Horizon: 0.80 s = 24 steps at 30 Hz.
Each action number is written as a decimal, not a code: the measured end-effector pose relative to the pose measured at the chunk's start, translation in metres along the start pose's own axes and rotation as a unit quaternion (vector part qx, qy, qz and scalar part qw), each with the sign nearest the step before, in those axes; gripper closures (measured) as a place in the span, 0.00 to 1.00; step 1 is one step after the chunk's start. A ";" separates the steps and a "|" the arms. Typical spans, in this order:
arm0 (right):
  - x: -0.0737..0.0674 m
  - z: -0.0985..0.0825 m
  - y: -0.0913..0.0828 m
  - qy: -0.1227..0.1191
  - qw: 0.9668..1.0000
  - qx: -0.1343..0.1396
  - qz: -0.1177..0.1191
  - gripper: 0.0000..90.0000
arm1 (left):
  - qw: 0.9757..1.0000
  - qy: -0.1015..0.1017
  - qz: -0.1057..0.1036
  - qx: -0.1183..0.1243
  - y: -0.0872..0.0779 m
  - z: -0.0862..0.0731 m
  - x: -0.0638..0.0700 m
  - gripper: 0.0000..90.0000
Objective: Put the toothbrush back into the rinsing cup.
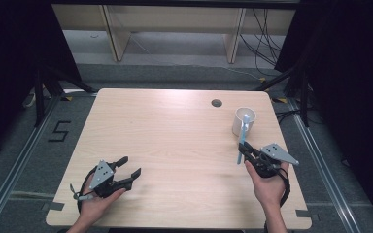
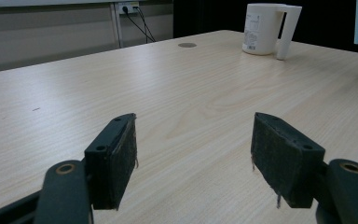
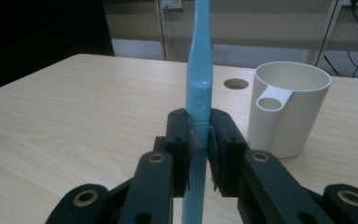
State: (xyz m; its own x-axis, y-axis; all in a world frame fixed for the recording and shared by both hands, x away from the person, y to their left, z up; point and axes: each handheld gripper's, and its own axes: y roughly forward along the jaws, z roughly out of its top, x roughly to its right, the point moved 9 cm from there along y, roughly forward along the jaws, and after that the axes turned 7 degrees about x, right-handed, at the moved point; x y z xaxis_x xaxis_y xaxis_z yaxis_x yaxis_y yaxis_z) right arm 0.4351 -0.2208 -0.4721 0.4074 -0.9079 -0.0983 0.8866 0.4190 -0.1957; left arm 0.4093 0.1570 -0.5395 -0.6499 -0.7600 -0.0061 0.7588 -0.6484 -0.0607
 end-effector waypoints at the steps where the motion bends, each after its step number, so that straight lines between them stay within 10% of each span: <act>1: 0.001 0.001 0.000 -0.002 1.000 0.003 -0.004 0.88 | 1.000 0.000 0.000 0.000 0.000 0.000 0.000 0.34; 24: 0.015 0.012 -0.005 0.015 0.998 0.053 -0.039 0.88 | 1.000 0.004 0.011 -0.011 -0.002 -0.001 -0.001 0.35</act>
State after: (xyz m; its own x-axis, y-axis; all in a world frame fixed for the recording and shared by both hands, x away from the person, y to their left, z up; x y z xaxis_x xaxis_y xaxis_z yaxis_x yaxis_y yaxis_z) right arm 0.4395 -0.2361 -0.4612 0.3307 -0.9365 -0.1164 0.9342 0.3424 -0.1004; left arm 0.4087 0.1587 -0.5404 -0.6337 -0.7735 -0.0149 0.7717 -0.6307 -0.0814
